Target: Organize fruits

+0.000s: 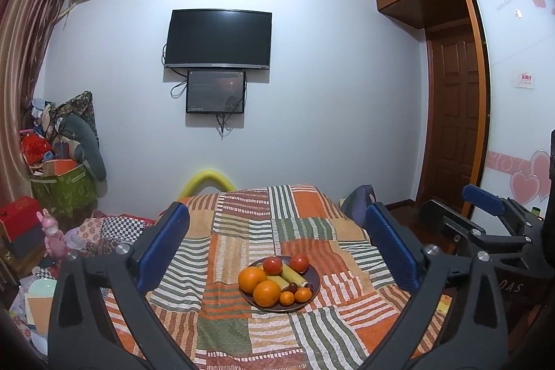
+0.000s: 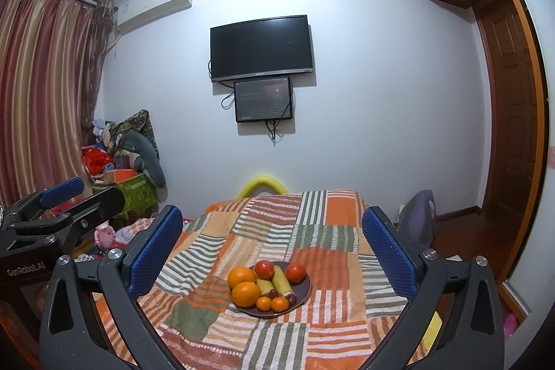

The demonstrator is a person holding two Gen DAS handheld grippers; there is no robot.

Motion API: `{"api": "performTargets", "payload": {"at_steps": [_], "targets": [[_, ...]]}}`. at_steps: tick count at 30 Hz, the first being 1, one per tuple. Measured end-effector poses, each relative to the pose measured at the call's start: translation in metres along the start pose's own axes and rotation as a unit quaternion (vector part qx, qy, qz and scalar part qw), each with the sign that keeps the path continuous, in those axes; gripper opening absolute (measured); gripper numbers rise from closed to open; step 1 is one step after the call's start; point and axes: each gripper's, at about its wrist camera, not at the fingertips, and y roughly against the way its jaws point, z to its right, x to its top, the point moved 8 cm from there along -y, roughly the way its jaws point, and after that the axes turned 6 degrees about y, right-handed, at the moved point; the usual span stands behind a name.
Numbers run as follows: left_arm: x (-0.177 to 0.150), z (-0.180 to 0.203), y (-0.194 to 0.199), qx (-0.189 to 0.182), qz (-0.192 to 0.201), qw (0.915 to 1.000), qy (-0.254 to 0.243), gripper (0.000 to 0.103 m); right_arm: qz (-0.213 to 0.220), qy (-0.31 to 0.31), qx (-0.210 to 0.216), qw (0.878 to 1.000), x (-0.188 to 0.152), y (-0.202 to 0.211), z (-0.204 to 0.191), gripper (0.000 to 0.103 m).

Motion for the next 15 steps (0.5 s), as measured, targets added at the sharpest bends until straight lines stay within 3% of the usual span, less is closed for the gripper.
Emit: {"api": "performTargets", "payload": {"at_steps": [15], "targets": [[-0.0036, -0.0014, -0.0043, -0.001, -0.008, 1.0000, 0.002, 0.103, -0.003, 0.006, -0.002, 1.000, 0.0013, -0.0007, -0.0007, 0.103]]}}
